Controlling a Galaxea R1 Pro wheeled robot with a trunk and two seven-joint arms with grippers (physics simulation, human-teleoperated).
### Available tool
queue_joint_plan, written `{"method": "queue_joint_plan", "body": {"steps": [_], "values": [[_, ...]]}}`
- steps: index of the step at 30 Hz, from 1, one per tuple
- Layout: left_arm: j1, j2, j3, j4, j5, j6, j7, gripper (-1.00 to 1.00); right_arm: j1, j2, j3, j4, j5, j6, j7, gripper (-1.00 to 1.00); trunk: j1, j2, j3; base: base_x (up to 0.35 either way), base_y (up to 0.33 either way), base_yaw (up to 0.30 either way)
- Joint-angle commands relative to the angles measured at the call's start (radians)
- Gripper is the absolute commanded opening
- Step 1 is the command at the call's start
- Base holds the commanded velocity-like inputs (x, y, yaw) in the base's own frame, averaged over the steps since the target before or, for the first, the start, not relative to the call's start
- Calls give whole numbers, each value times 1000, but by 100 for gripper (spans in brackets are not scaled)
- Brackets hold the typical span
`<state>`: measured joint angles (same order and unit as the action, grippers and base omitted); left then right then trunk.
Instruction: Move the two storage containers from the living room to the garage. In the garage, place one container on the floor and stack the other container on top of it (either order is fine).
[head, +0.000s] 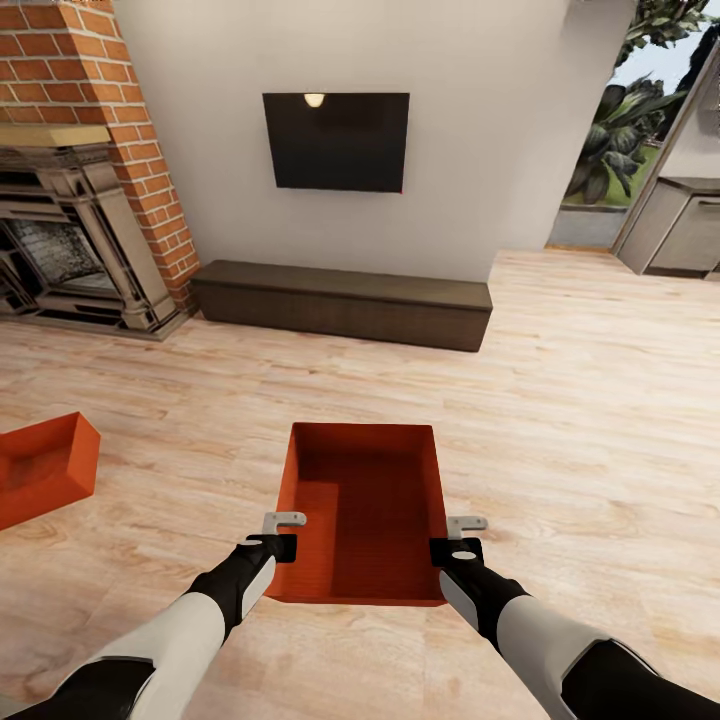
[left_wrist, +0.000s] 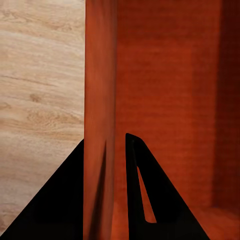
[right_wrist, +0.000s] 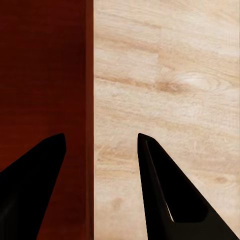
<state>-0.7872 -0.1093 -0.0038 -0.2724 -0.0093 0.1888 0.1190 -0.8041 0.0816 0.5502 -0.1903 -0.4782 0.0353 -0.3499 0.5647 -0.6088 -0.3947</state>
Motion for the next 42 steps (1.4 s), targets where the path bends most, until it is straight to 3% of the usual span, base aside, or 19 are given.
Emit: {"method": "queue_joint_plan", "body": {"steps": [1, 42], "values": [[0, 0, 11, -1, -9, 8, 10, -100, -1, 0, -26, -6, 6, 5, 38, -100, 0, -1, 0, 0, 0, 0], [0, 0, 11, -1, -9, 8, 8, -100, -1, 0, -26, -6, 6, 5, 38, -100, 0, -1, 63, 0, 0, 0]]}}
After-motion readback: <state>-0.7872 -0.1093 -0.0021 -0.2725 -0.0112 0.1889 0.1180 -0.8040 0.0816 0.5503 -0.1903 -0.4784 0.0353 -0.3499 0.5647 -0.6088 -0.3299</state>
